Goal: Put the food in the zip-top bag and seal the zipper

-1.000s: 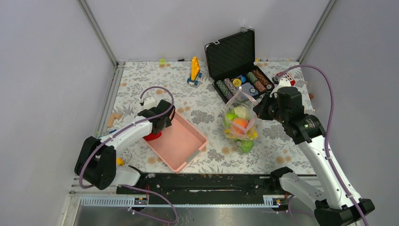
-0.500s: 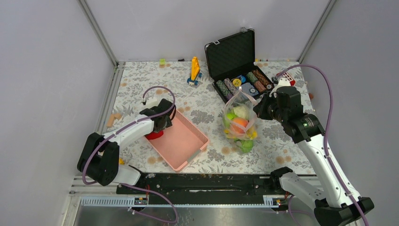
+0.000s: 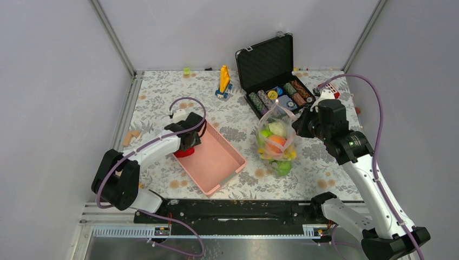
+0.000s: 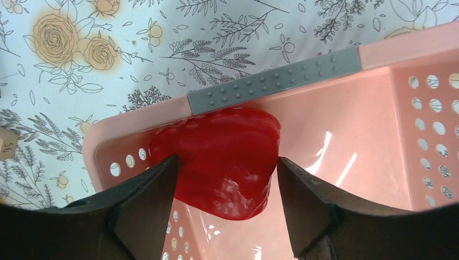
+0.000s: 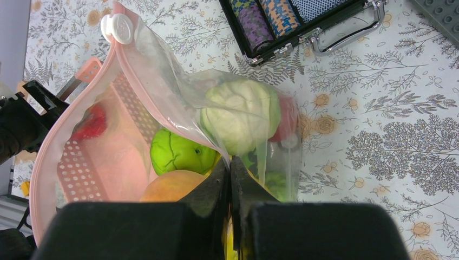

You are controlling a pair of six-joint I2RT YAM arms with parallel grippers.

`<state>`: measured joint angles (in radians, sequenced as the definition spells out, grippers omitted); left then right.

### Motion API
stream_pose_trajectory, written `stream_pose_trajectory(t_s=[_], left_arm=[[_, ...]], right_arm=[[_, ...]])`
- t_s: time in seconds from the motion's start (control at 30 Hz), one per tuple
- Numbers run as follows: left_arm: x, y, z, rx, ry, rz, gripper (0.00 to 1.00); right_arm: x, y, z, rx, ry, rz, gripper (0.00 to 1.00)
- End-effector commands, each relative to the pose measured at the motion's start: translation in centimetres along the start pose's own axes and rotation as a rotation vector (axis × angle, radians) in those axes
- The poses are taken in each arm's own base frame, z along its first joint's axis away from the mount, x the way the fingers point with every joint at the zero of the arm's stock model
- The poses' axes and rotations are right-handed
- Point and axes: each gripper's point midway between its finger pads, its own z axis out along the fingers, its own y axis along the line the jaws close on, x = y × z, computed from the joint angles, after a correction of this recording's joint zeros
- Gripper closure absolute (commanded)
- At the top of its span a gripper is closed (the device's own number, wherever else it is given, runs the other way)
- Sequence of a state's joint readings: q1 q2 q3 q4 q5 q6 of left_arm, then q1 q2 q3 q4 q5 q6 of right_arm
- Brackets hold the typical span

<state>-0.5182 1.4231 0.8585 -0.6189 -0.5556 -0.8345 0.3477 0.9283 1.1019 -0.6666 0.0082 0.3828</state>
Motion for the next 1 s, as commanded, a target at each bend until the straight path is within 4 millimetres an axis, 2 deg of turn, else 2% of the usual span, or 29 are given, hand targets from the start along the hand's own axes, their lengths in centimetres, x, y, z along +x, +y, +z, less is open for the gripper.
stream_pose_trajectory(t_s=[0.0,0.1,0.3,0.4,0.47,0.97], left_arm=[[2.3,-0.6,0.4,-0.01,0.096,0.024,0.36],[2.5,-0.2,0.3,-0.038,0.097,0.045,0.43],[2.0,-0.3,-0.1,-0.048,0.087,0.05,0.76],[1.3,-0.8,-1.2,-0.03,0.076,0.056,0.93],[0.5,-1.1,-2.3,-0.005,0.059,0.06,1.0],[-2.2,-1.8,-8.1,0.224,-0.028,0.014,1.0]], right_arm=[[-0.7,-0.1,-0.3,0.011,-0.029,-0.001,0.96],[-0.7,-0.1,-0.2,0.015,-0.027,0.0,0.96],[-0.8,-0.1,-0.2,0.014,-0.029,0.001,0.96],[-0.9,-0.1,-0.3,0.015,-0.034,0.002,0.96],[-0.9,-0.1,-0.4,0.015,-0.036,0.001,0.96],[-0.9,-0.1,-0.5,0.012,-0.038,0.003,0.96]])
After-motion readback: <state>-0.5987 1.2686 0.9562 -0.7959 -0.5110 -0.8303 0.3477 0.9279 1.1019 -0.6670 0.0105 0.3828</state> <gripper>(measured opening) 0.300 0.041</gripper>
